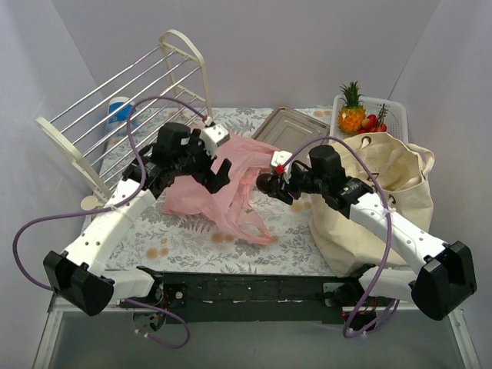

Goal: Untie the knot of the grocery bags and take out the mixed food

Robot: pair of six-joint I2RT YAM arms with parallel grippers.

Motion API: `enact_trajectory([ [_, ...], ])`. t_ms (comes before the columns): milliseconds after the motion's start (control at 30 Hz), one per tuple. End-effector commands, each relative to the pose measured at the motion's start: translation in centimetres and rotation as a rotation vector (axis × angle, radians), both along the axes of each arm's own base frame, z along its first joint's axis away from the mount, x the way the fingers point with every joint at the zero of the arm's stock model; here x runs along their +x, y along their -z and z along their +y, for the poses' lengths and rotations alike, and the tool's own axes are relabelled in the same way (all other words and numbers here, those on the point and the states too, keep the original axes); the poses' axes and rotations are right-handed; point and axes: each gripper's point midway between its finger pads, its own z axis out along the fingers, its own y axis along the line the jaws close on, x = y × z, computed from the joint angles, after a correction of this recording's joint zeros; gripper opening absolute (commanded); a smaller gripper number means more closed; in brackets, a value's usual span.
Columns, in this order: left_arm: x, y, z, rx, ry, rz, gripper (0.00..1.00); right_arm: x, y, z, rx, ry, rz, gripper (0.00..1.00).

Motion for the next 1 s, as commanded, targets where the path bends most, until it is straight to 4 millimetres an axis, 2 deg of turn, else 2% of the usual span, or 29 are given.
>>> enact_trajectory([
  [0, -0.9, -5.2, -4.2, -0.136, 0.151, 0.021, 0.98, 3.9, -6.7, 1.7, 0.076, 0.022, -0.206, 0.13],
  [67, -0.7, -5.3, -4.9, -0.158, 0.16, 0.041, 0.98, 5.0, -7.6, 2.3, 0.09, 0.027, -0.237, 0.13],
  [100, -0.5, -5.0, -5.2, -0.164, 0.164, 0.056, 0.98, 5.6, -9.2, 2.7, 0.113, 0.02, -0.289, 0.13],
  [133, -0.3, -5.1, -5.6, -0.18, 0.166, 0.059, 0.98, 5.8, -9.2, 3.1, 0.11, 0.002, -0.297, 0.13],
  [233, 0.1, -5.0, -6.5, -0.215, 0.184, 0.072, 0.98, 6.6, -10.8, 4.0, 0.132, -0.032, -0.367, 0.14],
  [467, 1.7, -5.3, -8.6, -0.291, 0.186, 0.106, 0.98, 7.1, -11.2, 4.9, 0.111, -0.09, -0.42, 0.16],
  [600, 2.3, -5.0, -9.5, -0.316, 0.197, 0.126, 0.98, 8.0, -10.5, 5.1, 0.08, -0.081, -0.425, 0.18],
  [733, 3.7, -4.0, -9.1, -0.275, 0.137, 0.122, 0.98, 12.6, -10.6, 3.8, 0.076, 0.083, -0.356, 0.17],
  [767, 3.9, -3.4, -8.9, -0.263, 0.118, 0.12, 0.98, 14.7, -10.8, 3.1, 0.068, 0.124, -0.331, 0.17],
  [833, 4.5, -2.9, -8.0, -0.235, 0.064, 0.087, 0.98, 17.0, -10.4, 2.0, 0.057, 0.181, -0.292, 0.16],
  [867, 4.3, -2.4, -7.5, -0.222, 0.053, 0.084, 0.98, 19.4, -10.0, 1.0, 0.036, 0.228, -0.269, 0.16],
  [933, 4.2, -1.7, -6.7, -0.194, 0.026, 0.07, 0.98, 21.8, -9.0, -0.4, -0.016, 0.294, -0.248, 0.15],
  [967, 3.8, -1.9, -6.2, -0.192, 0.018, 0.059, 0.98, 23.3, -5.7, -1.6, -0.085, 0.321, -0.182, 0.15],
])
